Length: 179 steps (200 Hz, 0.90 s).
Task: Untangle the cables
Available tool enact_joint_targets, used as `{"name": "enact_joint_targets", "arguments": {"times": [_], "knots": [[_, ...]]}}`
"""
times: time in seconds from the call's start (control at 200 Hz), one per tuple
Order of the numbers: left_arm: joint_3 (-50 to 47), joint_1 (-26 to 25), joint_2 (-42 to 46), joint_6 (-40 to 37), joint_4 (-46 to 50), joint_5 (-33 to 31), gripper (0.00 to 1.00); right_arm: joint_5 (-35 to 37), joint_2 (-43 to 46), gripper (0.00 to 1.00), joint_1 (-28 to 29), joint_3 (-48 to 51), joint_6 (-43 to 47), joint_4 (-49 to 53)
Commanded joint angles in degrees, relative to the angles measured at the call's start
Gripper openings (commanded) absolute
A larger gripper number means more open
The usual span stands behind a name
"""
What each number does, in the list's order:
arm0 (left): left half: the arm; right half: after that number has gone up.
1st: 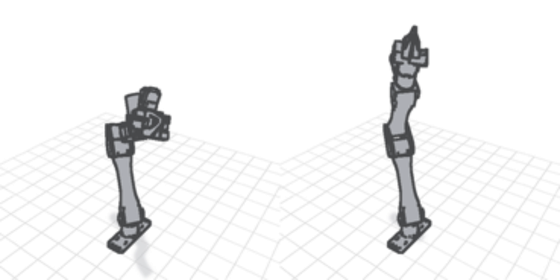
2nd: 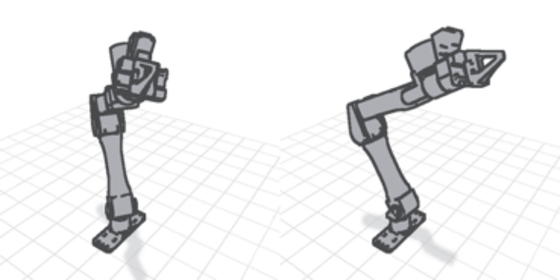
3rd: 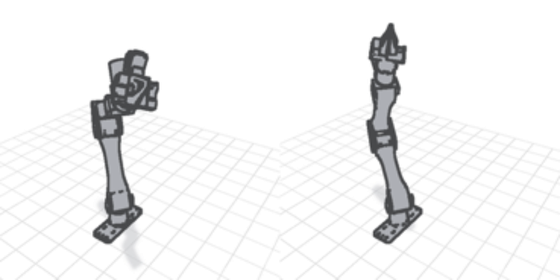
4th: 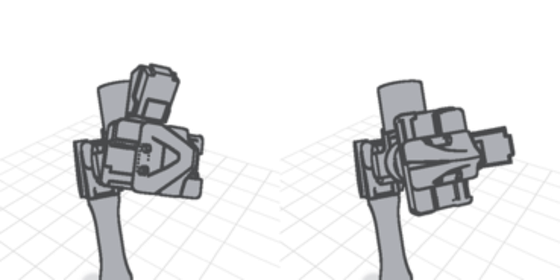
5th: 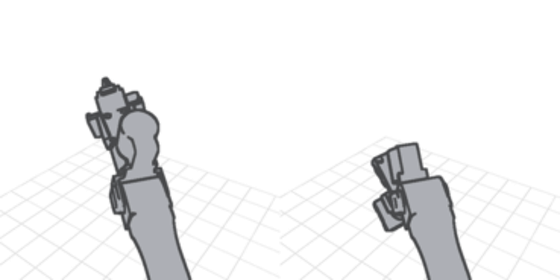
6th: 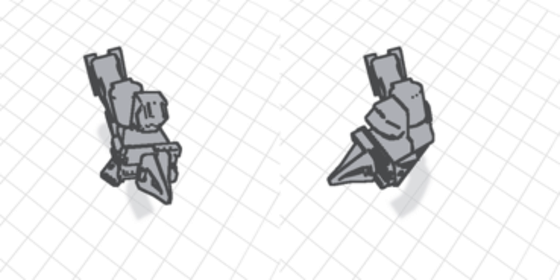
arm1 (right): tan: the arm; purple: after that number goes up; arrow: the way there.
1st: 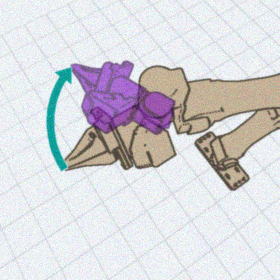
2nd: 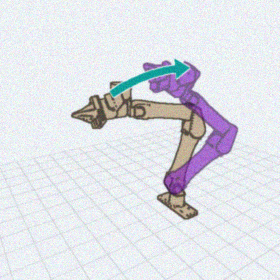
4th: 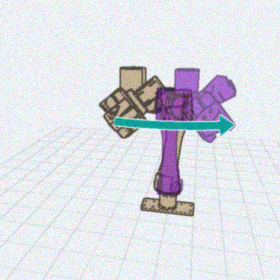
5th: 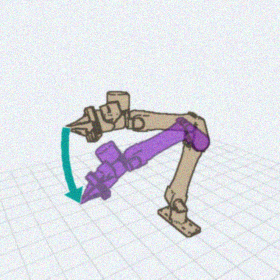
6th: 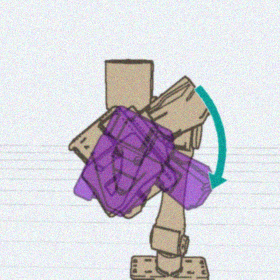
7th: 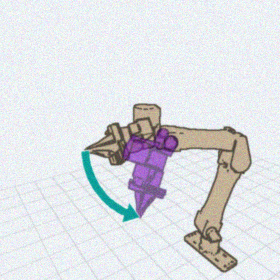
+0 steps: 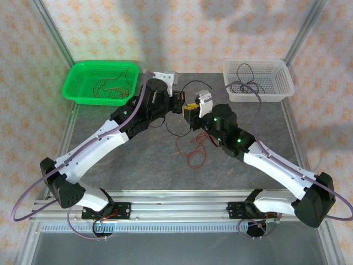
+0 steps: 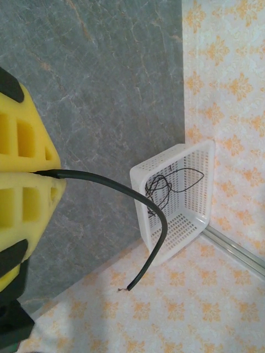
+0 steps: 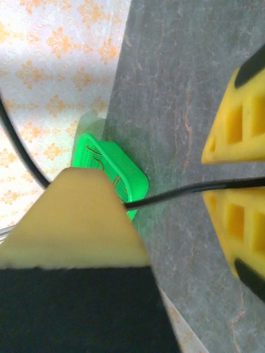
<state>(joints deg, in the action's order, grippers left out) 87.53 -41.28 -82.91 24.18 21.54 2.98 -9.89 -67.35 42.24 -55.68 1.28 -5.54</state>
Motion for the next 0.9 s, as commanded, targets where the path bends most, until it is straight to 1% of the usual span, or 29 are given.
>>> {"name": "enact_joint_targets", "arguments": {"times": [0.0,0.055,0.09,0.165,0.205,0.21,0.215,0.245,0.29,0.36,0.445,0.531,0.596,0.711,0.891], "knots": [[-0.25,-0.47,-0.43,0.42,-0.53,0.03,0.00,2.05,0.03,0.00,0.21,-2.65,-0.74,-0.71],[-0.25,-0.47,-0.49,0.42,-0.45,0.01,0.01,2.28,0.03,0.00,0.21,-2.92,-1.07,-0.49],[-0.16,-0.47,-0.49,0.51,-0.45,0.00,0.06,2.47,0.03,0.00,0.21,-3.11,-1.18,-0.35],[-0.30,-0.56,-0.11,0.46,-0.83,0.26,0.23,3.25,-1.18,0.00,0.21,-3.45,-1.58,0.00],[-0.57,-0.56,0.30,0.51,-1.31,0.42,0.35,3.77,-1.34,0.00,0.17,-3.63,-1.80,0.22],[-0.63,-0.56,0.34,0.51,-1.36,0.43,0.35,3.89,-1.32,0.00,0.15,-3.68,-1.85,0.24],[-0.66,-0.52,0.41,0.51,-1.43,0.48,0.39,3.94,-1.30,0.00,0.18,-3.71,-1.83,0.25],[-1.00,-0.56,0.79,0.44,-1.94,0.74,0.49,4.45,-1.36,0.00,0.21,-3.86,-1.98,0.40],[-1.59,-0.64,1.52,0.42,-2.73,0.96,0.60,5.44,-1.50,0.00,0.21,-4.15,-2.23,0.55],[-2.69,-0.73,2.75,0.35,-3.87,0.98,0.75,7.65,-1.55,0.00,0.14,-4.81,-2.42,1.01],[-3.88,-0.73,4.13,0.40,-4.74,0.67,0.88,10.85,-2.11,0.00,-0.28,-6.13,-2.50,1.85],[-4.87,-0.78,5.29,0.51,-4.99,0.36,0.94,13.53,-3.13,0.00,-2.02,-8.18,-2.91,3.14],[-5.66,-0.80,5.93,0.66,-5.08,0.18,0.99,13.87,-4.18,0.00,-4.70,-10.00,-3.96,4.24],[-7.86,-0.82,7.41,1.17,-6.13,0.35,0.99,13.84,-6.79,0.00,-10.94,-12.75,-6.26,4.95],[-10.89,-0.79,9.99,1.66,-6.86,-0.51,0.99,12.87,-13.32,0.00,-21.39,-19.27,-7.51,5.94]]}}
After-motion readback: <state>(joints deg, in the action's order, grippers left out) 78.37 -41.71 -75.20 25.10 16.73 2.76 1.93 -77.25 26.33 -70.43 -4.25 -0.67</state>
